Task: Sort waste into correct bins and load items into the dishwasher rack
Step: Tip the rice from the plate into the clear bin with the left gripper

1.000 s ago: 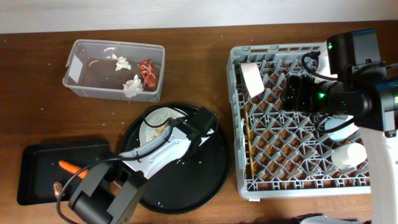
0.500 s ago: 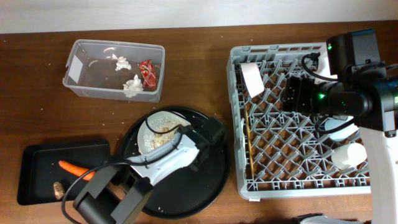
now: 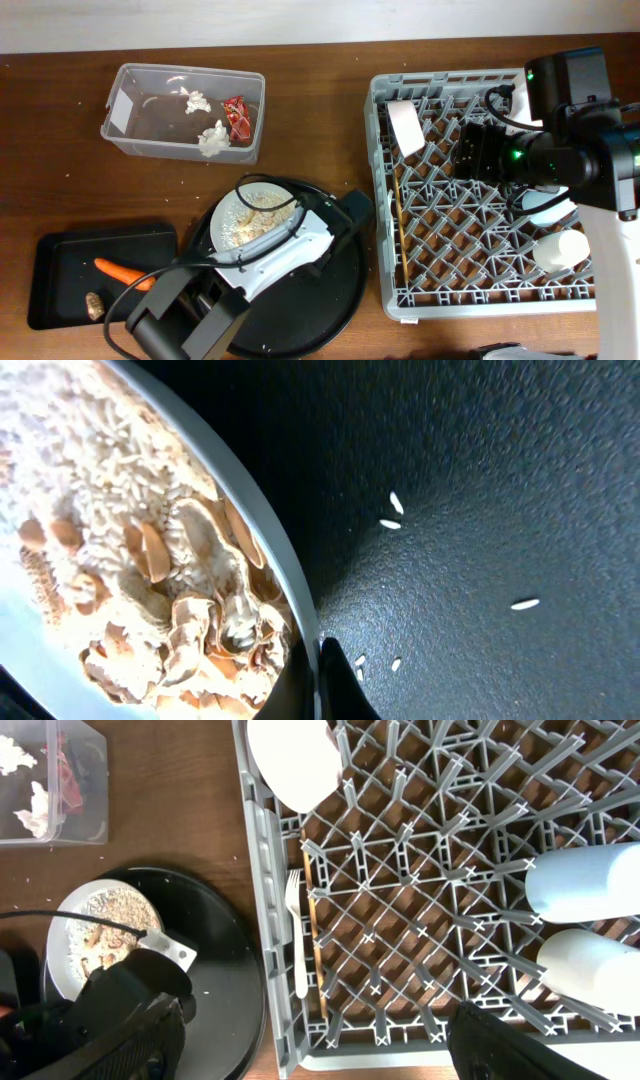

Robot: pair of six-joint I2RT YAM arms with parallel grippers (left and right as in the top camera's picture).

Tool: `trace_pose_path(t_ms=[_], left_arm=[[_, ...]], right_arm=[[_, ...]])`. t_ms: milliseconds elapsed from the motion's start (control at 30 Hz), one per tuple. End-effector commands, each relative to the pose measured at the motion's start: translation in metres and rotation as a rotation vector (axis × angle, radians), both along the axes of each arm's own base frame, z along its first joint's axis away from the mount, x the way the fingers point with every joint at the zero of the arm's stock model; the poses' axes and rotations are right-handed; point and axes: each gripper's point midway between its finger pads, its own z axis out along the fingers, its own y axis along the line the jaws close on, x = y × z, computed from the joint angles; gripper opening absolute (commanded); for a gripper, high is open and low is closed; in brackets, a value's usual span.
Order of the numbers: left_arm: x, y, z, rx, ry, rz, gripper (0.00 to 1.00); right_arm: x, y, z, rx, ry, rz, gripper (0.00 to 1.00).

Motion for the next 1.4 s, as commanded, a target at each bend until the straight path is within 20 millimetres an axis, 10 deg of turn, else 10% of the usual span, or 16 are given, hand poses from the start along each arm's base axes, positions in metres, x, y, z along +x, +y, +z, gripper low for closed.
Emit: trace_pose_path(t_ms=[0,233,467,800,1367], left_arm=[[0.004,-0.001,0.021,-0.001,-0.028,0.016,0.01],[-0.004,0.009,0.081,-0.052,-0.081,0.036,0.01],[0.054,0.021,0.138,-0.112,-0.182,-0.013,0.0],[0.103,0.065,0.129,-0.119,-0.18,-0.005,0.0],[0.221,0.039,0.109,-0.187,-0.237,-0.133,0.0]], right_arm=[[0.001,-0.002,0.002,0.002,-0.007,-0.016,0.88],[0.003,-0.002,0.003,0.004,-0.014,-0.016,0.88],[0.003,-0.002,0.003,0.005,-0.013,-0.016,0.88],[0.003,-0.002,0.003,0.005,-0.014,-0.015,0.88],[0.003,-0.002,0.003,0.005,-0.013,-0.015,0.88]])
